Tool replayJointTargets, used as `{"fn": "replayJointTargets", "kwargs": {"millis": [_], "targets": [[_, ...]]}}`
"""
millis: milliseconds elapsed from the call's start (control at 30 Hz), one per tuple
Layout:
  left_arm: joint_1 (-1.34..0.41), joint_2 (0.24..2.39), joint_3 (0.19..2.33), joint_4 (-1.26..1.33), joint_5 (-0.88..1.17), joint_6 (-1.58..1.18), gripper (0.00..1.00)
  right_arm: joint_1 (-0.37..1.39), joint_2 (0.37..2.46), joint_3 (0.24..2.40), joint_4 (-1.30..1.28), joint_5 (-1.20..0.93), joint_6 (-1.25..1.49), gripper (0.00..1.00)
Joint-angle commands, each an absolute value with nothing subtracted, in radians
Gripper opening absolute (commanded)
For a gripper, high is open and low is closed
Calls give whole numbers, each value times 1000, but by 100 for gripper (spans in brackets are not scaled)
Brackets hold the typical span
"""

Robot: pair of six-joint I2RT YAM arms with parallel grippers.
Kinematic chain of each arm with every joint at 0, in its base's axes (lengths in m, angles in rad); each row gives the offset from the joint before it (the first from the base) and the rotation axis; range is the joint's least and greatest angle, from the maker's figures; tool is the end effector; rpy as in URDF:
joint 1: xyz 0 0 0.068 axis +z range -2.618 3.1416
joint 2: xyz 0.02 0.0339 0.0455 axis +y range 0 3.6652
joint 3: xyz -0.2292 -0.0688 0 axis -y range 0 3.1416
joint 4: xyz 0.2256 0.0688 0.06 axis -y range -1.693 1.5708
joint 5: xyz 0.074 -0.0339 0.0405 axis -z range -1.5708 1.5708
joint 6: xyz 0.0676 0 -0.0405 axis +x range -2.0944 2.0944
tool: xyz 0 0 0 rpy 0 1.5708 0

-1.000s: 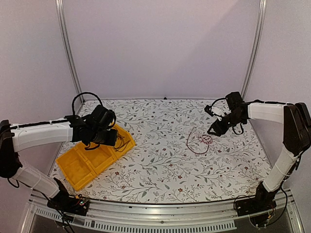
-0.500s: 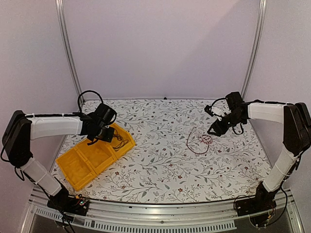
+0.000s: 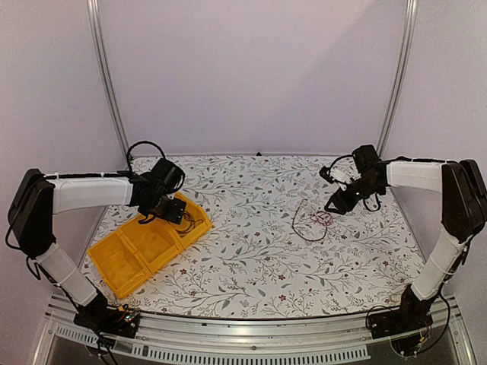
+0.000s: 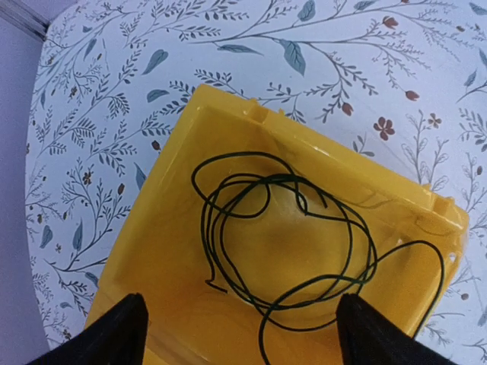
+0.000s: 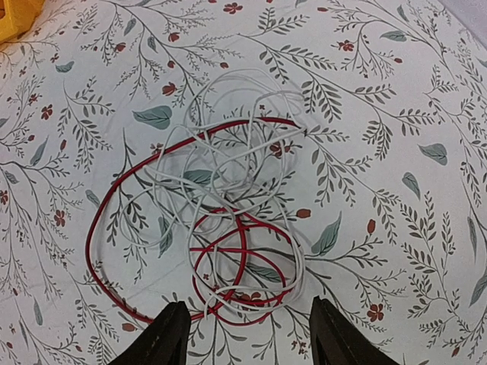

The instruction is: Untangle the cables

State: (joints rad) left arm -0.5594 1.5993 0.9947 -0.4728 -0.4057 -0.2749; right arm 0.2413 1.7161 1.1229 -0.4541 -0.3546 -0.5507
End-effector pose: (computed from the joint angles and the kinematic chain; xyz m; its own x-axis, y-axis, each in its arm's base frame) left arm 0.2775 -0.1423 0.1439 -0.8078 0.2115 -0.5502 0.1142 0.9719 0.2060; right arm 0.3269 0.1046 0.1449 -0.5112 -0.6312 -0.5834 -0.7747 0.6323 -0.0053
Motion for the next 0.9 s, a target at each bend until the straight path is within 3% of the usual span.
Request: {"fn": "replayJointTargets", "kwargs": {"millis": [0, 167, 300, 433, 500, 567, 667, 733, 867], "targets": [[-553, 1479, 1096, -593, -439, -259, 100, 237, 1745, 1159, -481, -391, -559, 58], [-557, 1417, 1193, -616, -463, -119, 100, 238, 1736, 1158, -472, -389, -556, 58], [-604, 1364, 1215, -409, -341, -5, 99, 239, 1728, 1156, -462, -378, -557, 58], [-727, 1280, 1165, 25, -304, 125, 100, 238, 1697, 1137, -423, -373, -554, 57], [-764, 1249, 1037, 436, -386, 205, 100, 238, 1679, 1124, -405, -368, -555, 57], [-759, 1295, 981, 630, -440, 211, 100, 239, 1665, 1116, -394, -372, -555, 57], [-758, 1471, 1162, 355, -540, 44, 100, 239, 1661, 1108, -384, -380, -558, 57], [-751, 1555, 1224, 227, -406, -29, 100, 239, 1659, 1108, -378, -385, -559, 57], [-756, 1535, 1097, 265, -163, -100, 97, 238, 1665, 1147, -408, -425, -565, 55]]}}
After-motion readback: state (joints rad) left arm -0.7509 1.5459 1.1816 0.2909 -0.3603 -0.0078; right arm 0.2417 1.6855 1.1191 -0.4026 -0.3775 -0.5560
